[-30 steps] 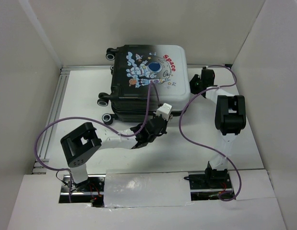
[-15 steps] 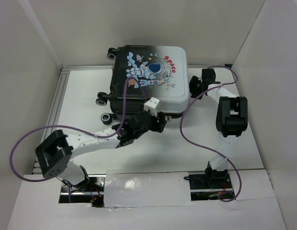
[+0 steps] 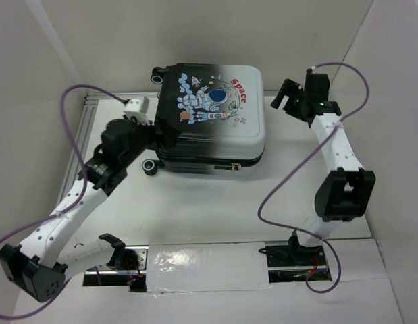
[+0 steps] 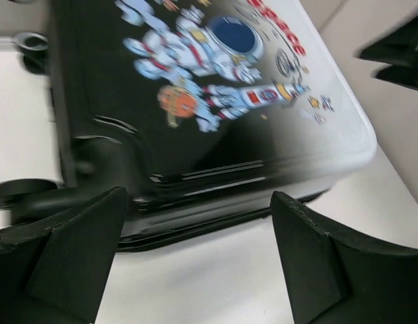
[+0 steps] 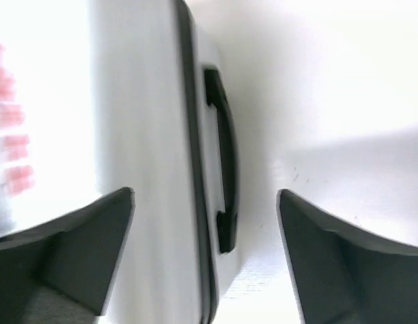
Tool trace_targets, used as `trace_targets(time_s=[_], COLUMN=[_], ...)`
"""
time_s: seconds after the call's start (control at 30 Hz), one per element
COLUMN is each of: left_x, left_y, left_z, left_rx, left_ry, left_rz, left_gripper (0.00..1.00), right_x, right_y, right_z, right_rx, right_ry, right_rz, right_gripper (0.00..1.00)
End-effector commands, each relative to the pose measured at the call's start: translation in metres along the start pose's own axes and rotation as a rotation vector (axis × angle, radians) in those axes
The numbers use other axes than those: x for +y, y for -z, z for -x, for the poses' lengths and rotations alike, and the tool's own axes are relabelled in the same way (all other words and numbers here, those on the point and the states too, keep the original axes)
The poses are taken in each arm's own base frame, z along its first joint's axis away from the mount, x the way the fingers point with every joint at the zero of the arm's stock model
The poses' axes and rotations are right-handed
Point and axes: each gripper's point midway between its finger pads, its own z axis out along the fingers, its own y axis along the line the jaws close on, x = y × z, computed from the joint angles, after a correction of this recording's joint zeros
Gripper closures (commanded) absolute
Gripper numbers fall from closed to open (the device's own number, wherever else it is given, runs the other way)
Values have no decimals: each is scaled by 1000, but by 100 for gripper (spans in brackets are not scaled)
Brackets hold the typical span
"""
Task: Pack the luggage
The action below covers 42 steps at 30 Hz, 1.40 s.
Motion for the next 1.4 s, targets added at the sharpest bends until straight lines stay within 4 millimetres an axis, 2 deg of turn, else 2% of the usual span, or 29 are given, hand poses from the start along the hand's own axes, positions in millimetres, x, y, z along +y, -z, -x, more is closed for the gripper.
trace_targets(time_s=[0.0, 0.03, 0.07, 0.1, 0.13, 0.2, 0.23, 0.27, 0.3, 0.33, 0.37, 0.4, 0.43, 0.47, 0.53, 0.57, 0.6, 0.67, 0.77, 0.83, 0.9, 1.0, 1.13, 1.27, 1.37], left_x=[5, 16, 20, 25, 34, 42, 44, 44, 48, 50, 50, 51, 48, 48, 51, 49, 52, 58, 62, 55, 57, 60, 71, 82, 89], left_y=[35, 40, 47, 52, 57, 69, 74, 84, 87, 91, 101, 102, 107, 111, 115, 125, 130, 136, 158, 175, 179, 189, 190, 193, 189], left_z=[30, 35, 37, 36, 42, 42, 43, 48, 42, 38, 34, 34, 32, 28, 18, 19, 15, 3, 1, 2, -8, -20, -38, -34, -37], left_rx=[-12, -14, 0, 8, -5, -4, -6, -30, -24, -24, -49, -49, -60, -57, -58, -91, -103, -125, -245, -323, -338, -374, -379, -400, -379], left_ry=[-7, -7, 0, -5, 2, -16, -22, -32, -43, -40, -71, -85, -110, -125, -117, -114, -116, -79, -42, -51, -54, -60, -29, -19, -2], left_rz=[-37, -22, -13, -6, 16, 39, 42, 42, 47, 56, 56, 56, 45, 46, 58, 62, 78, 104, 140, 114, 109, 109, 148, 207, 240], left_gripper=[0, 0, 0, 0, 0, 0, 0, 0, 0, 0, 0, 0, 0, 0, 0, 0, 0, 0, 0, 0, 0, 0, 0, 0, 0], right_x=[14, 19, 23, 25, 31, 38, 35, 42, 48, 42, 50, 50, 59, 53, 48, 44, 45, 40, 33, 31, 26, 18, 14, 4, -4], right_y=[67, 90, 102, 107, 127, 145, 144, 167, 175, 171, 203, 203, 211, 216, 223, 221, 233, 234, 241, 247, 252, 248, 258, 256, 248], right_z=[47, 57, 61, 54, 56, 50, 35, 33, 29, 12, -9, -9, -14, -29, -39, -48, -51, -67, -80, -87, -92, -102, -111, -117, -123], right_rx=[-174, -230, -254, -245, -279, -294, -272, -318, -335, -313, -380, -381, -406, -417, -434, -429, -462, -437, -439, -446, -457, -461, -516, -549, -538], right_ry=[23, 38, 41, 58, 65, 84, 85, 98, 110, 109, 120, 120, 146, 149, 137, 136, 144, 153, 148, 150, 123, 96, 49, 28, 16], right_rz=[14, 26, 36, 58, 84, 131, 142, 182, 228, 230, 324, 325, 393, 398, 394, 392, 405, 402, 387, 390, 379, 361, 378, 353, 323], right_gripper=[0, 0, 0, 0, 0, 0, 0, 0, 0, 0, 0, 0, 0, 0, 0, 0, 0, 0, 0, 0, 0, 0, 0, 0, 0])
